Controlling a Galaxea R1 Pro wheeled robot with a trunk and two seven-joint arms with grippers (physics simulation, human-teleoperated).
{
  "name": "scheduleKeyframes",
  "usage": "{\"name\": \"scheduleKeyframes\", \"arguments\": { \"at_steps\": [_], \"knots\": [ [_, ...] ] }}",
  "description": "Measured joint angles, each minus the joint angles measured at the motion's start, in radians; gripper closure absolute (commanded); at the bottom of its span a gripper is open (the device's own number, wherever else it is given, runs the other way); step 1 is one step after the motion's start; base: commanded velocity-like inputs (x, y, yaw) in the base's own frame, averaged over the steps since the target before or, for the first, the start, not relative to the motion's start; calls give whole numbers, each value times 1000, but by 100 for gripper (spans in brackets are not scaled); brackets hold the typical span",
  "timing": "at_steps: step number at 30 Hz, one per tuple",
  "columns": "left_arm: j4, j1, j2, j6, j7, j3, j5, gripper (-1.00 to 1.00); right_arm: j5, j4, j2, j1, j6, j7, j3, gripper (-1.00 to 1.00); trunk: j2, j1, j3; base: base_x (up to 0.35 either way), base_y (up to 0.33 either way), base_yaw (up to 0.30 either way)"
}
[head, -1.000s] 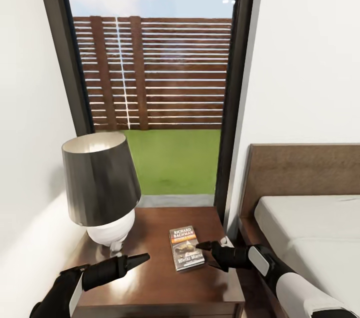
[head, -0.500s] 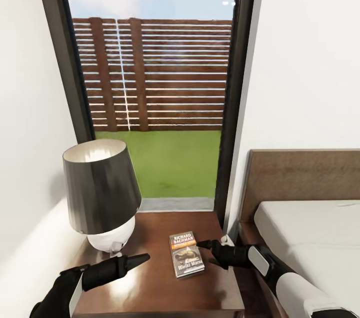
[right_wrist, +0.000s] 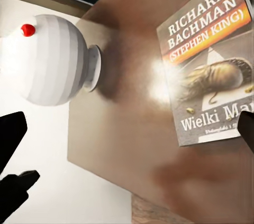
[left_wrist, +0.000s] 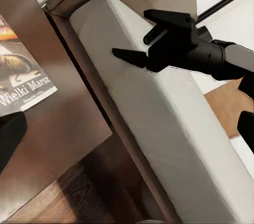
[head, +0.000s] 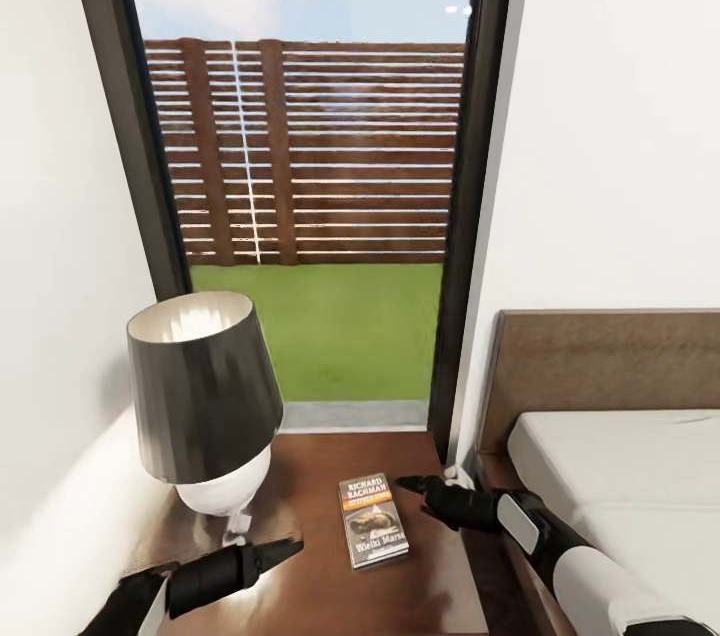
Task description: In the bedroom, move the book from the bed onto either nightstand, and place the two sandals side by side next to the bed.
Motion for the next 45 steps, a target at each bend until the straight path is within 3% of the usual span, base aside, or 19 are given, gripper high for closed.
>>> {"name": "scheduleKeyframes", "arguments": {
  "at_steps": [3, 4, 7, 8, 11, 13, 18, 20, 22, 34, 39, 45],
  "knots": [
    [58, 0, 14, -79, 52, -2, 0, -100, 2, 2, -6, 5, -5, 27, 1, -100, 21, -11, 9, 0, 0, 0],
    [72, 1, 17, -97, 67, -2, 0, -100, 4, 7, -14, 18, -7, 82, 2, -100, 28, -15, 12, 0, 0, 0],
    [96, 1, 22, -117, 85, -3, 0, -100, 37, 15, -111, 59, -11, 286, 3, -100, 49, -27, 22, 0, 0, 0],
    [99, 1, 24, -120, 86, -3, -1, -100, 50, 17, -129, 63, -11, 313, 3, -100, 56, -31, 25, 0, 0, 0],
    [128, 1, 35, -156, 99, -4, -1, -100, 140, 49, -214, 77, -62, 425, 3, -100, 77, -42, 34, 0, 0, 0],
    [169, 1, 39, -200, 134, -4, -2, -100, 185, 85, -245, 81, -137, 476, 3, -100, 91, -50, 41, 0, 0, 0],
    [233, 0, 39, -288, 223, -5, -2, -100, 274, 162, -262, 82, -311, 515, 5, -100, 126, -69, 56, 0, 0, 0],
    [246, 0, 39, -303, 240, -5, -2, -100, 346, 178, -264, 83, -369, 518, 5, -100, 140, -77, 63, 0, 0, 0],
    [248, 0, 39, -306, 243, -5, -1, -100, 362, 180, -264, 83, -378, 519, 3, -100, 154, -84, 69, 0, 0, 0],
    [251, 0, 39, -308, 271, -4, -1, -100, 382, 183, -259, 83, -394, 521, 2, -100, 238, -130, 107, 0, 0, 0],
    [254, 0, 35, -309, 359, -6, -2, -100, 382, 217, -260, 84, -499, 520, 3, -100, 273, -150, 122, 0, 0, 0],
    [326, 0, 31, -341, 427, -8, -3, -100, 383, 349, -259, 86, -599, 517, 3, -100, 315, -173, 141, 0, 0, 0]
  ]
}}
